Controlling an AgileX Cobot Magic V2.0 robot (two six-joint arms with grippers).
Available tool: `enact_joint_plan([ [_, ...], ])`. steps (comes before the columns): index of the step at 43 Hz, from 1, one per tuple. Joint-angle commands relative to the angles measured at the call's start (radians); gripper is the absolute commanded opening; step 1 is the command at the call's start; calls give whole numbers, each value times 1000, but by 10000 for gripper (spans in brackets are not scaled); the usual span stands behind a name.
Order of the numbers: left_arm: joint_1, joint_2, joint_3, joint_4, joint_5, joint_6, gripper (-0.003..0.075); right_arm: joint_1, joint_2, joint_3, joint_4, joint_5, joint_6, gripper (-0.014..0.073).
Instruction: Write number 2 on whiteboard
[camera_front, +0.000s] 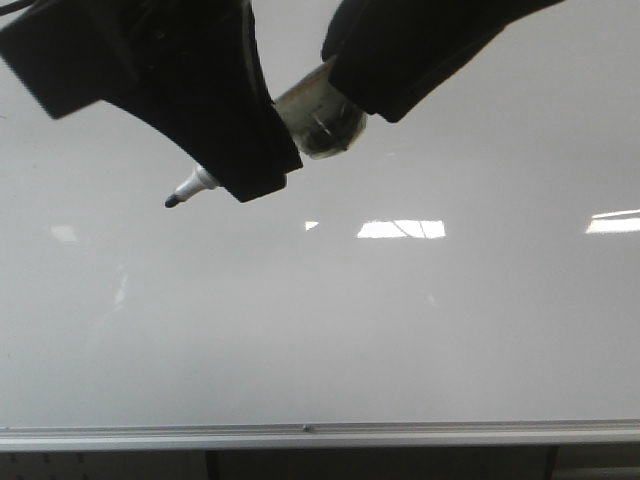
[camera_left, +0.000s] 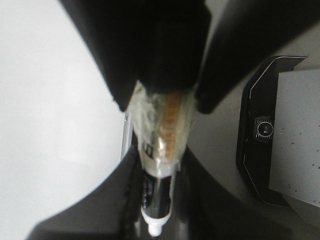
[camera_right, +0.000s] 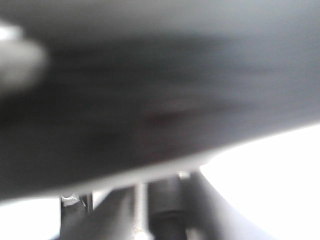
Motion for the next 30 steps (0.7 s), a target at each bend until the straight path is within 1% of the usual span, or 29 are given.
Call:
enact_joint_plan([
  [1,-6,-30,-33,-5,-46,-8,-20,0,-21,-35,29,-15,-12,52],
  [6,-6,-30,-33,-5,-48,-8,-20,0,-21,-35,28,-9,-12,-6],
  [9,-6,-30,-33,-5,-48,-8,-13,0,-21,-35,27,-9,-12,-16],
  [11,-6,-30,-33,-5,-48,-8,11,0,-21,-35,27,-9,-11,-19],
  [12,-6,-30,-33,-5,-48,-8,32,0,-21,-35,27,-9,-11,-19],
  [15,-6,-30,-33,-7,-48,-10,137,0,-21,-35,27,-10,-11,-19],
  [19,-6,-30,-33,-9,-48,-17,318,0,-21,-35,27,-10,-11,-19],
  [22,-6,-30,-33,-9,-48,-19,414,0,-21,-35,27,-10,-11,-19],
  [25,-4,-30,-33,-9,-46,-19,468,0,-21,-35,27,-10,-10,-19],
  [30,1,-30,-33,-4,-30,-62,473,0,-21,-35,27,-10,-10,-19],
])
